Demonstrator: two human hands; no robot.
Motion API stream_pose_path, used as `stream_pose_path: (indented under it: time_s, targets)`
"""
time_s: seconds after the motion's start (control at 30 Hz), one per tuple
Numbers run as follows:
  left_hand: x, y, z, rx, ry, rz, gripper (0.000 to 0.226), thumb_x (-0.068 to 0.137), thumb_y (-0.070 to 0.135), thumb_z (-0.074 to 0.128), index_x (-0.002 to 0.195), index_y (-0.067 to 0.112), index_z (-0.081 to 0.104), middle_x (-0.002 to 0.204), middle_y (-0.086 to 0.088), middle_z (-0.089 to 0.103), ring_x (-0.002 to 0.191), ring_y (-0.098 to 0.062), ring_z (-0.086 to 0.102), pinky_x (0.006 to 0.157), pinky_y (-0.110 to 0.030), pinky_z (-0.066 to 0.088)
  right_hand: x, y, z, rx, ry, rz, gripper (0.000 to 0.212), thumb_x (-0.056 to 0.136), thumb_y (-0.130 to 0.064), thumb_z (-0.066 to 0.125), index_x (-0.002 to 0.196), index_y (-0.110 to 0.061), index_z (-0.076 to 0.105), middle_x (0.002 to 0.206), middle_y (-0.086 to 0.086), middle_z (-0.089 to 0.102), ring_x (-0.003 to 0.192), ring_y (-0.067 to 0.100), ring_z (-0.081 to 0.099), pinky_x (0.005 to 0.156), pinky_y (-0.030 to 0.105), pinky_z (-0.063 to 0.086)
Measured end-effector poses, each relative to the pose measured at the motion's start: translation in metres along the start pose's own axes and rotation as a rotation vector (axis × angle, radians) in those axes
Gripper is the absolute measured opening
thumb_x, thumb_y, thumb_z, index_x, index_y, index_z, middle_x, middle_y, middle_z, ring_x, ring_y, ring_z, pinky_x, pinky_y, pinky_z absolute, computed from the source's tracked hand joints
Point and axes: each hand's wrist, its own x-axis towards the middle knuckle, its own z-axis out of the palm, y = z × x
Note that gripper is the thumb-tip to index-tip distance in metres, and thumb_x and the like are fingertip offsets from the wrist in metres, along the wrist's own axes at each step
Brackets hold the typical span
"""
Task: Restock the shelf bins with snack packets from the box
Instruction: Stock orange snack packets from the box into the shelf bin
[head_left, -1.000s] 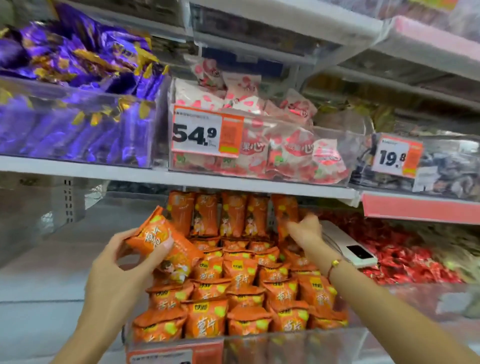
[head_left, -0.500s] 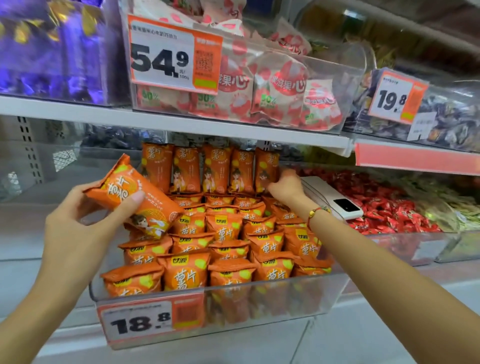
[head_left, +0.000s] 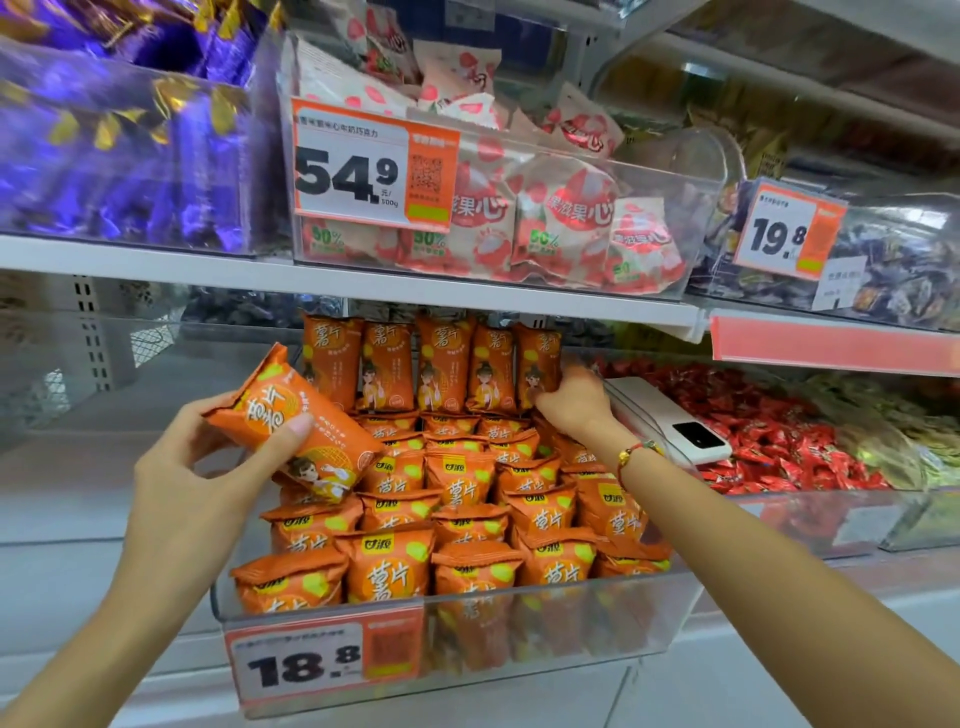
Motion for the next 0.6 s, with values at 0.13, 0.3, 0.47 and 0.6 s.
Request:
stream_pose_path:
  time_s: [0.13,0.3,0.47,0.6]
  targets:
    - [0.000,0.002,0.000,0.004,-0.009,0.001,0.027,0.069,0.030,0.075,0.090,0.036,0.058,0.085,0.018,0.066,0.076,0.020,0.057,0.073,-0.013,0.039,-0.018,-0.001,-0.003,-0.118,0.152,-0.159,0.049,0.090,-0.024,0.058,0.134,-0.011,0.042,0.125,0.021,0.049,0.116,0.039,0.047,0.090,0.042,0.045]
    - [0.000,0.002,-0.001,-0.002,-0.011,-0.009,0.029,0.066,0.034,0.073,0.091,0.037,0.058,0.092,0.017,0.064,0.081,0.014,0.059,0.073,-0.015,0.040,-0.027,-0.016,0.007,-0.286,-0.007,-0.441,0.054,0.098,-0.029,0.046,0.148,-0.037,0.027,0.158,0.006,0.019,0.142,0.037,0.018,0.113,0.054,0.026]
    - [0.001,-0.001,-0.001,0.013,-0.012,0.001,0.037,0.066,0.038,0.072,0.101,0.031,0.060,0.096,0.018,0.064,0.090,0.006,0.058,0.073,-0.015,0.040,-0.024,-0.018,0.018,-0.323,-0.201,-0.401,0.053,0.102,-0.041,0.029,0.152,-0.037,0.011,0.162,-0.003,-0.004,0.146,0.033,-0.013,0.119,0.053,0.005]
    - [0.002,-0.006,-0.002,0.023,-0.015,-0.002,0.044,0.069,0.038,0.073,0.108,0.022,0.061,0.099,0.014,0.066,0.092,0.005,0.060,0.074,-0.016,0.041,-0.022,-0.016,0.018,-0.361,-0.263,-0.382,0.057,0.101,-0.047,0.028,0.152,-0.039,0.004,0.161,-0.007,-0.012,0.145,0.030,-0.021,0.119,0.054,0.004]
